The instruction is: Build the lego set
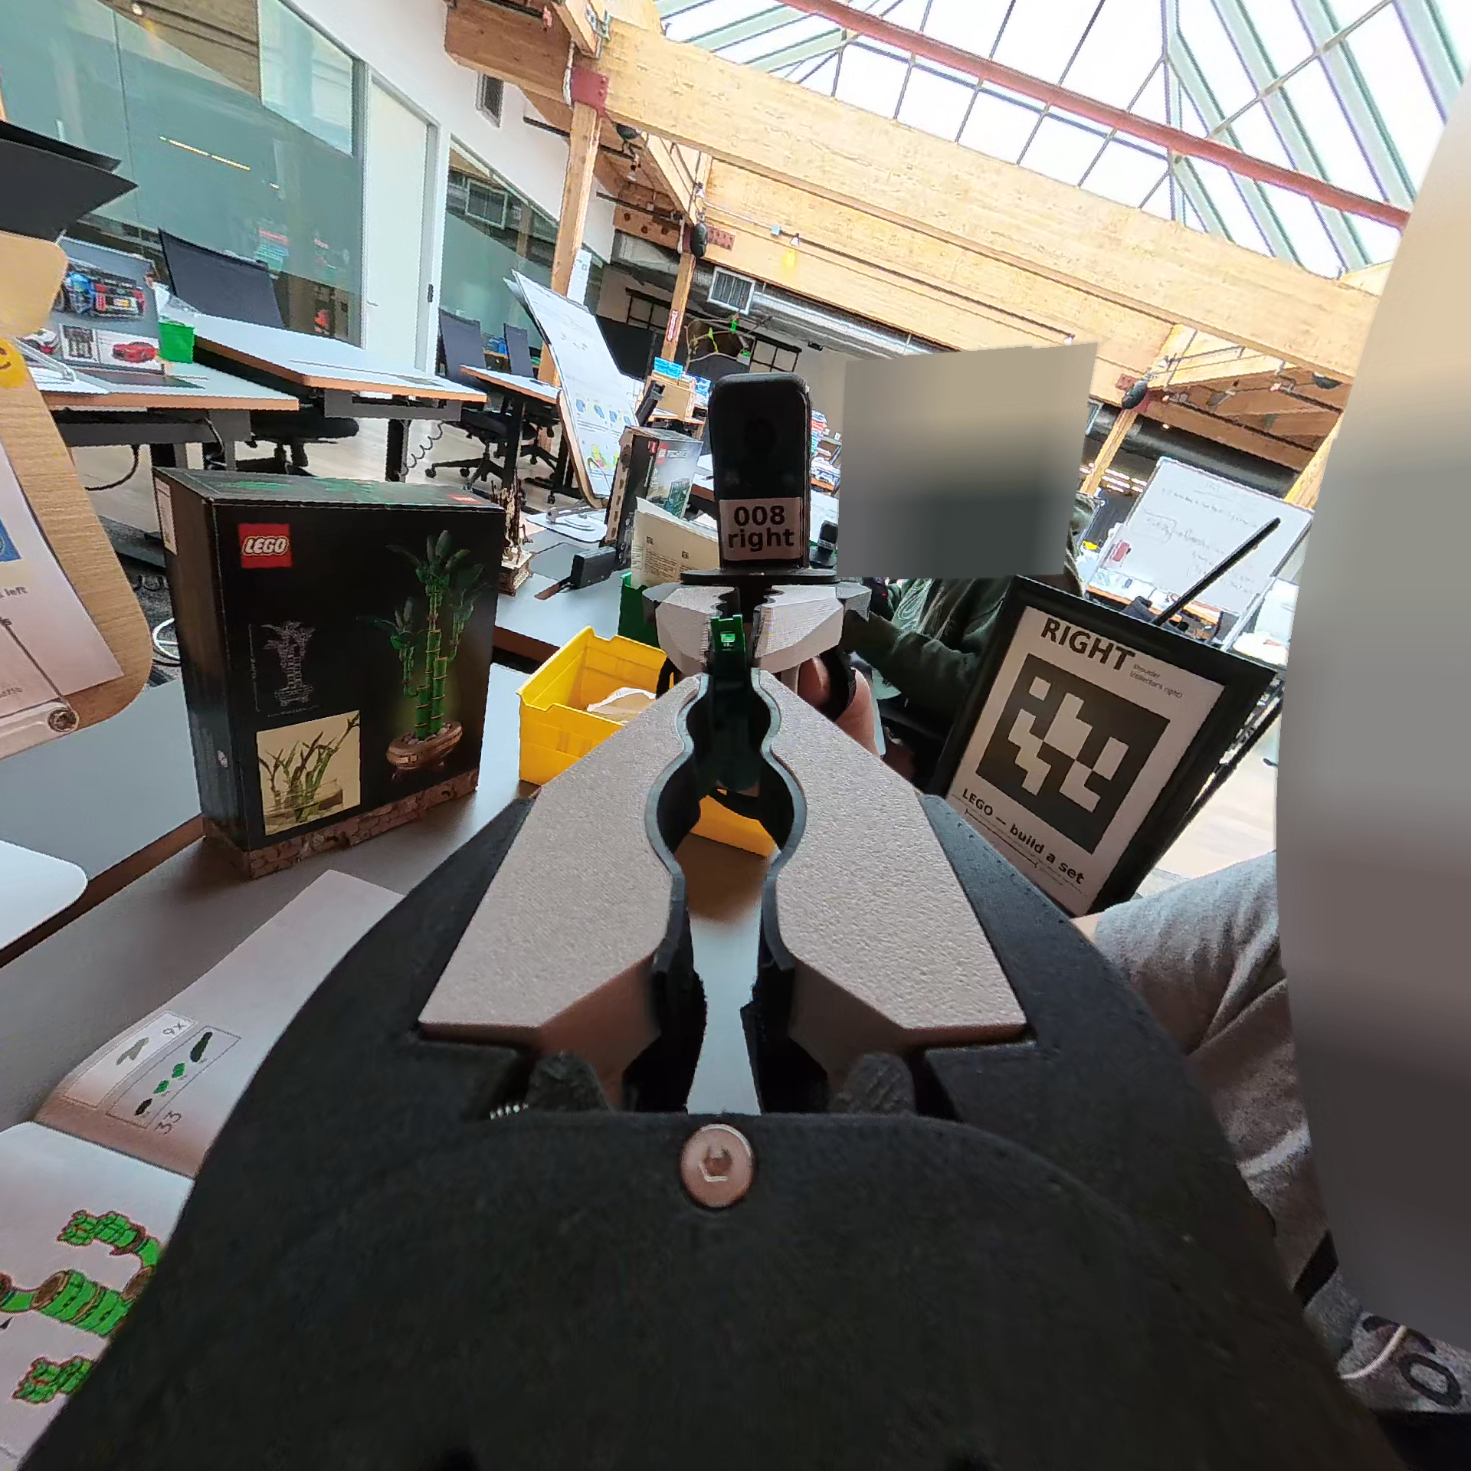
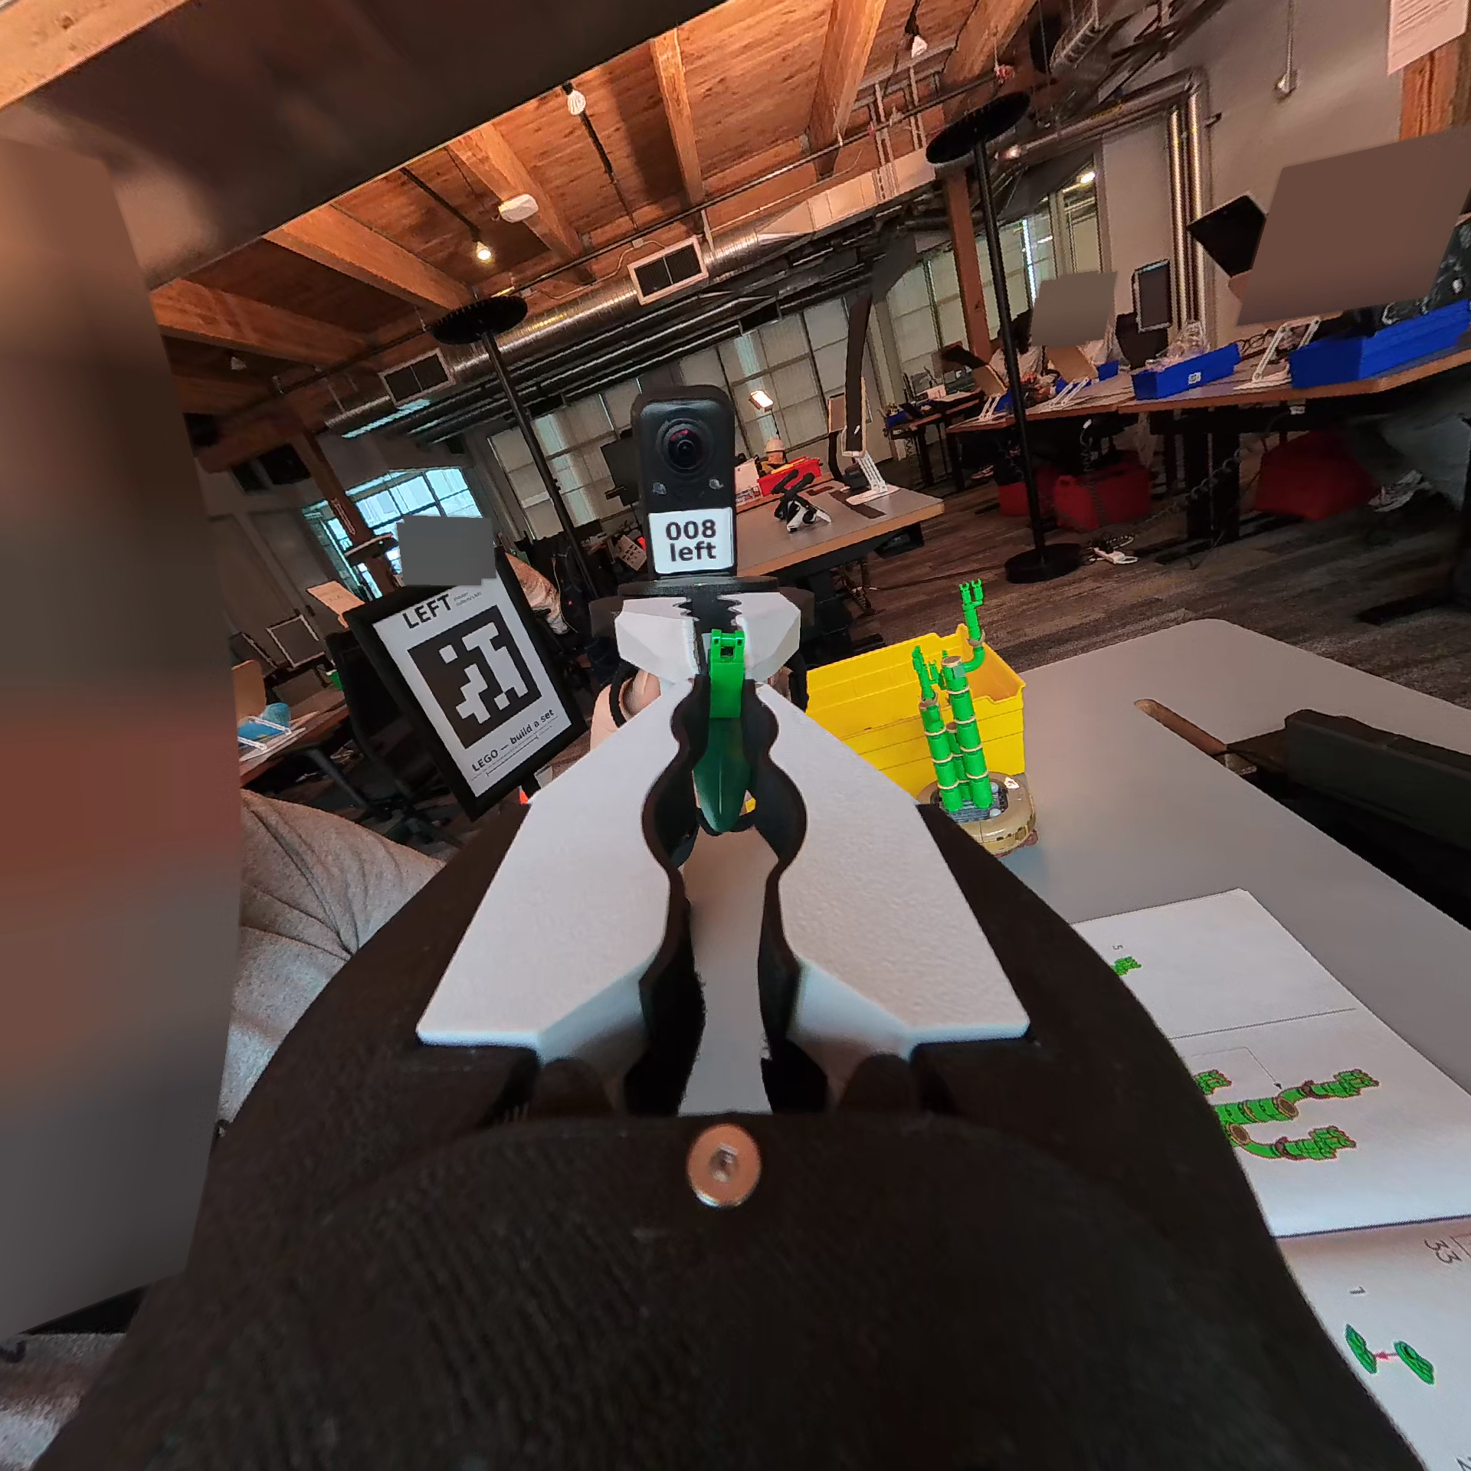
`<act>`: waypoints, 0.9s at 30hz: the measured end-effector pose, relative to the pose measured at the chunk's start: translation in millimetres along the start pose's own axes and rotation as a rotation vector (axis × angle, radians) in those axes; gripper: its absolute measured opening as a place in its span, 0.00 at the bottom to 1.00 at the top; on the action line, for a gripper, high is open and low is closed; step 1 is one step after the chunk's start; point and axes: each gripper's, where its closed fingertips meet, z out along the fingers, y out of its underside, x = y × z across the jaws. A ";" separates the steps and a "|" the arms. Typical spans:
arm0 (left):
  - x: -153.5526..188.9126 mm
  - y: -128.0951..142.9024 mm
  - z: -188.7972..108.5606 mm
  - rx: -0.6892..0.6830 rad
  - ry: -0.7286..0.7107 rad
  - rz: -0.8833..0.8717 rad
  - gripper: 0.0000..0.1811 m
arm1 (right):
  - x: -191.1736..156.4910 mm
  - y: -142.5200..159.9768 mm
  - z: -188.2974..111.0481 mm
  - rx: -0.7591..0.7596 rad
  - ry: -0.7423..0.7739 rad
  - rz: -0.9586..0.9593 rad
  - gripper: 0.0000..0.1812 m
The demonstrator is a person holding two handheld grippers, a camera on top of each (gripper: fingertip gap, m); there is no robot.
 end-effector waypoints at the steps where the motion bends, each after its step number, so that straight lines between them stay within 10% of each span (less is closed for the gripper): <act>1: -0.3 -0.4 -0.3 0.002 -0.005 0.008 0.03 | 0.2 -0.4 0.5 0.004 0.000 0.000 0.03; 27: 16.7 -4.9 -2.4 0.045 0.106 0.037 0.03 | -18.4 -3.5 1.0 0.027 -0.065 -0.144 0.03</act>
